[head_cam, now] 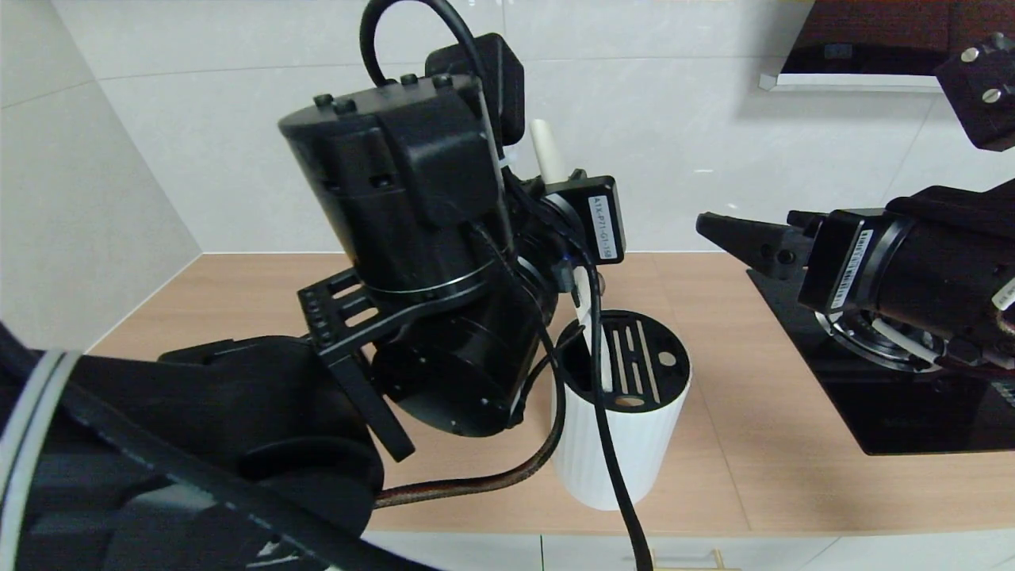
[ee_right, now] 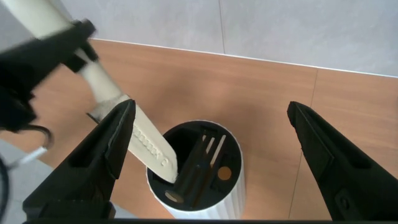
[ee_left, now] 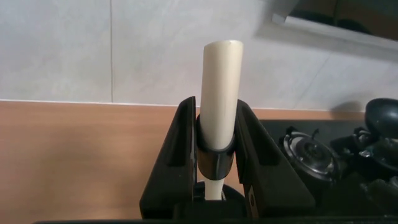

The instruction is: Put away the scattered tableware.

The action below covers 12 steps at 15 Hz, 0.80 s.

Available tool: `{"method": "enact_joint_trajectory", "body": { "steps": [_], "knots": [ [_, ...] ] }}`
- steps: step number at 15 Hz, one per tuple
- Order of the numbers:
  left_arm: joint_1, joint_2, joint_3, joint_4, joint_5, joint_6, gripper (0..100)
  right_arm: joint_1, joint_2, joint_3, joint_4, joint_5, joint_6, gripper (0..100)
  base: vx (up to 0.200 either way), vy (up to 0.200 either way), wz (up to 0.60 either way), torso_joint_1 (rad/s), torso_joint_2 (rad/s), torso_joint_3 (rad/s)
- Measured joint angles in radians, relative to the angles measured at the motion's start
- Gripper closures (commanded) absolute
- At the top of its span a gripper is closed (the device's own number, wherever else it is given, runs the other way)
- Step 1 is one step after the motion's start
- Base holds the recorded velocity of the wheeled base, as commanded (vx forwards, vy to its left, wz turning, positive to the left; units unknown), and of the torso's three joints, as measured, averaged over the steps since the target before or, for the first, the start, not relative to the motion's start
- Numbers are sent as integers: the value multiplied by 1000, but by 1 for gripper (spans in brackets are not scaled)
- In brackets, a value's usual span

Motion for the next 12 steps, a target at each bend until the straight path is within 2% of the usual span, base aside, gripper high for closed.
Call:
{"method": "enact_joint_trajectory", "body": {
  "steps": [6, 12],
  "knots": [
    [-14, 93, 2, -2, 34, -1, 100, 0, 12, 1, 0, 0, 0, 0, 0, 0, 0, 0, 0, 0],
    [-21, 186, 2, -32, 42, -1, 100, 0, 20, 7, -1, 1, 0, 0, 0, 0, 0, 0, 0, 0]
  ]
}}
